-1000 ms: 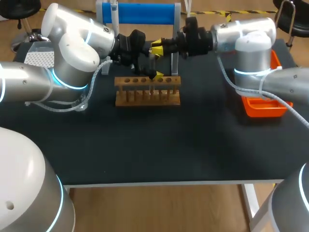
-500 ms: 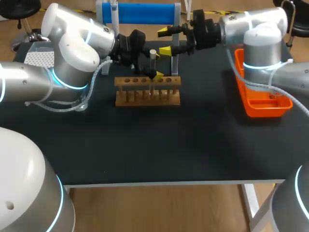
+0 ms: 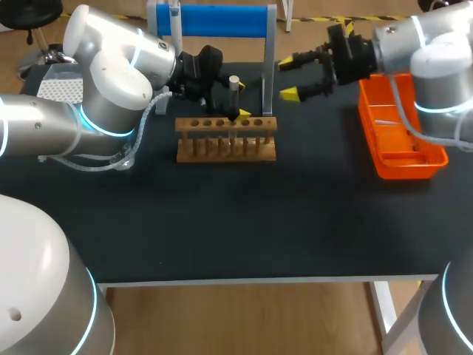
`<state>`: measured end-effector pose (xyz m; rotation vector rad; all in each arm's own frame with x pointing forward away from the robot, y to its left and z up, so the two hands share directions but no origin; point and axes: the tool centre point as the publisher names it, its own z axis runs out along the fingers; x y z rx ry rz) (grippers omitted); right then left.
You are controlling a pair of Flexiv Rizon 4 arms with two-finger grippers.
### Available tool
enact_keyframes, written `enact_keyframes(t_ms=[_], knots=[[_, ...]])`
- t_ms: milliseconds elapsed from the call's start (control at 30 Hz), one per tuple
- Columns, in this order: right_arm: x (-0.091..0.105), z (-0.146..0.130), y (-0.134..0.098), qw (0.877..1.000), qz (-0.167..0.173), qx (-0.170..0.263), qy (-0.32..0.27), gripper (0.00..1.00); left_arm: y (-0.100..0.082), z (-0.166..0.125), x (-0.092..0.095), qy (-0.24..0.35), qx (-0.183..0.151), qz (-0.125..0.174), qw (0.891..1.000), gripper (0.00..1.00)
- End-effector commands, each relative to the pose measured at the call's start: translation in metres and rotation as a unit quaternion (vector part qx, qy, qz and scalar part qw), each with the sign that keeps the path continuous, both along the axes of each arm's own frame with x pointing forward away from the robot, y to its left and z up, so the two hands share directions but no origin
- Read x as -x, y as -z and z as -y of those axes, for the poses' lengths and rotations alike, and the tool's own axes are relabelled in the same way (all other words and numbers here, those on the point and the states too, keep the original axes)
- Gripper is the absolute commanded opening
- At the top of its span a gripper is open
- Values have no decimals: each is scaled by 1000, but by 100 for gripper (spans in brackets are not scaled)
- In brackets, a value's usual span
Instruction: Invert the test tube, pick up the pipette, mount the tip to pipette, aspirate from beaker and dispense into the tube, eject the tip, return the pipette, and cap with the stopper.
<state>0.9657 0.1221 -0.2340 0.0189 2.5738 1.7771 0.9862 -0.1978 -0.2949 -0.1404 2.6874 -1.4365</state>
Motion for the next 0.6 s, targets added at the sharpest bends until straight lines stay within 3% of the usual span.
enact_keyframes(t_ms=[33,600], knots=[[13,15,-2,1000,4,7,17,100,0,0,0,0,0,-1,1000,100],[13,15,-2,1000,4,7,17,100,-3,-5,-2,-6,0,3,1000,100]])
